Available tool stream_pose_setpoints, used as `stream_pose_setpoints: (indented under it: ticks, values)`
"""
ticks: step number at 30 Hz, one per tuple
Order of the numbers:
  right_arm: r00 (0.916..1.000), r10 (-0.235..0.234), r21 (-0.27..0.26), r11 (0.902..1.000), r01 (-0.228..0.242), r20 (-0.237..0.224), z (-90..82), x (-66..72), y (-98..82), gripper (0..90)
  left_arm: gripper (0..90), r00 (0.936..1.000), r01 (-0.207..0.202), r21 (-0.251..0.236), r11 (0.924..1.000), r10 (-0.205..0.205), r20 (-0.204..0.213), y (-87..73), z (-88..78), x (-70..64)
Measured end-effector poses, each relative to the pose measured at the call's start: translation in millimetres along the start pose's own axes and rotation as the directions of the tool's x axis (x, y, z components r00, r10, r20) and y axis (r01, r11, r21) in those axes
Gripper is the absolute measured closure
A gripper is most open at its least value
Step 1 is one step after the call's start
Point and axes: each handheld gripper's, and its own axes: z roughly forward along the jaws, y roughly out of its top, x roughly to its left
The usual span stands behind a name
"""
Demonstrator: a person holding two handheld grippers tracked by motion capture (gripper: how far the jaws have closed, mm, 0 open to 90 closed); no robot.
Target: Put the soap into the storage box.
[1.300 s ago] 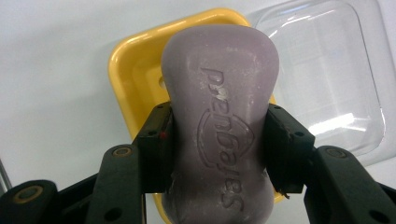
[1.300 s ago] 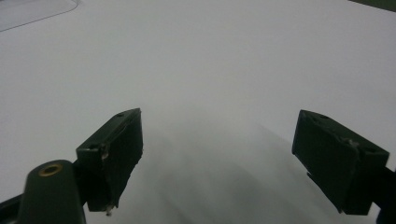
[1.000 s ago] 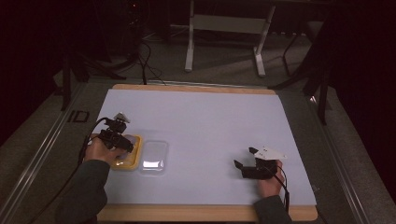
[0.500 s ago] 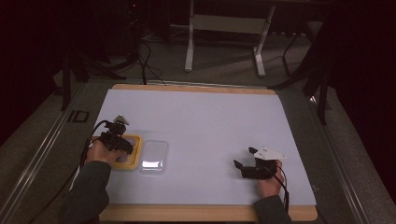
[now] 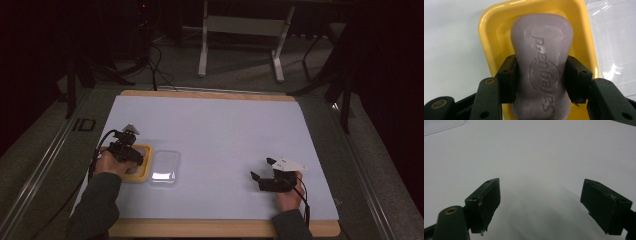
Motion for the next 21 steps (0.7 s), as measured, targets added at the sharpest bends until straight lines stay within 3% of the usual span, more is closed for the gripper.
stream_pose_setpoints:
  ticks: [21]
  values:
    - [1.0, 0.0, 0.001, 1.0, 0.0, 0.0, 0.0, -0.1, 0.0, 15.8, 49.6, 0.9999, 0.003, 0.003, 1.0, -0.003, -0.01, -0.1, 7.3, -1.9]
